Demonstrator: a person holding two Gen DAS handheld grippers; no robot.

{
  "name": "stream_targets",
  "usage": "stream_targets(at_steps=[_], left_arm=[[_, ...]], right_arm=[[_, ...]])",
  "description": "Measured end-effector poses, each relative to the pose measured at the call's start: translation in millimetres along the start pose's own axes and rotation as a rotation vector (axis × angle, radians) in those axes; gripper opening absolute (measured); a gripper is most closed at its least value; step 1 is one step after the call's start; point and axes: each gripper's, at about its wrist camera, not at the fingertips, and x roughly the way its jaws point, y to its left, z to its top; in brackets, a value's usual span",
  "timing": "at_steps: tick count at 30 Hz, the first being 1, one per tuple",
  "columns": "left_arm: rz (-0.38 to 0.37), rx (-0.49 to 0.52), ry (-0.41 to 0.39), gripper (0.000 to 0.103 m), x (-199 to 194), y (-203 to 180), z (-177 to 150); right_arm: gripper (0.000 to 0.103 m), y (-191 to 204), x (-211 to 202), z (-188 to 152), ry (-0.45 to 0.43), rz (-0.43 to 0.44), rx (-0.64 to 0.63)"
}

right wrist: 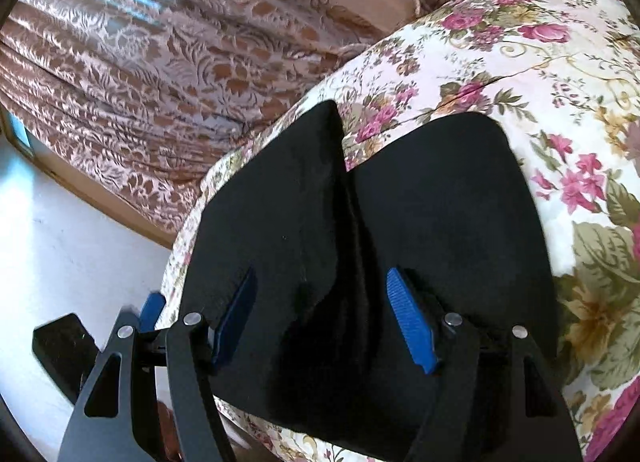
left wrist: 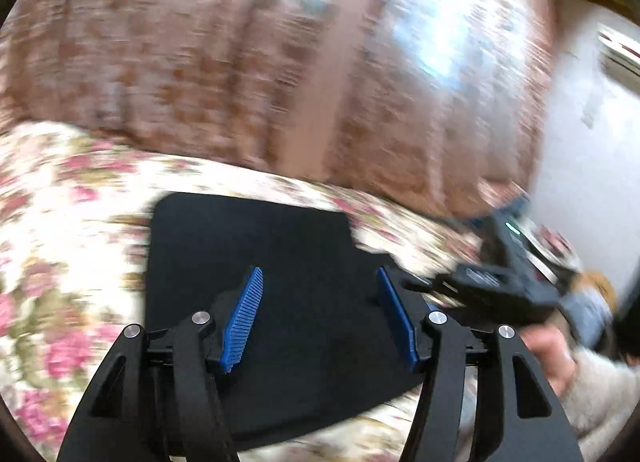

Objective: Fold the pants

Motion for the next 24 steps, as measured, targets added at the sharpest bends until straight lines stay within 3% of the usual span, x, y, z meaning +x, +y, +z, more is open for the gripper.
stream_targets(at_steps=[2,4,6,9,12,19,24], left_arm=[[0.079,-0.054,-0.001,0.058,-2,21,1],[0.125,-0.121,0.015,0.058,-1,41,-1],[0.143,-0.183,0.049,0.058,4,56,-7],[0.155,-0.174,0.064,0.058,6,55,-12],[0.149,-0.081,0.05,0.059,6,34,-8],[0.037,0.049,0.07,0.06,24,-8,0],[0.042,0.181,0.195,0.06,59,-38,-15]], right_arm=[[0.061,4,7,0,0.021,0.009,-0.017],[0.022,10,14,-1,0.032,-0.01,-0.053],[0.016,11,18,-2,0.051,0.01,-0.05],[0.013,16,5,-2,0.021,0.063,-0.044],[0.013,22,-20,1,-0.027,0.086,-0.061],[0.013,5,-65,7,-0.108,0.009,-0.057],[0.01,-31,-65,6,-0.118,-0.038,0.034]])
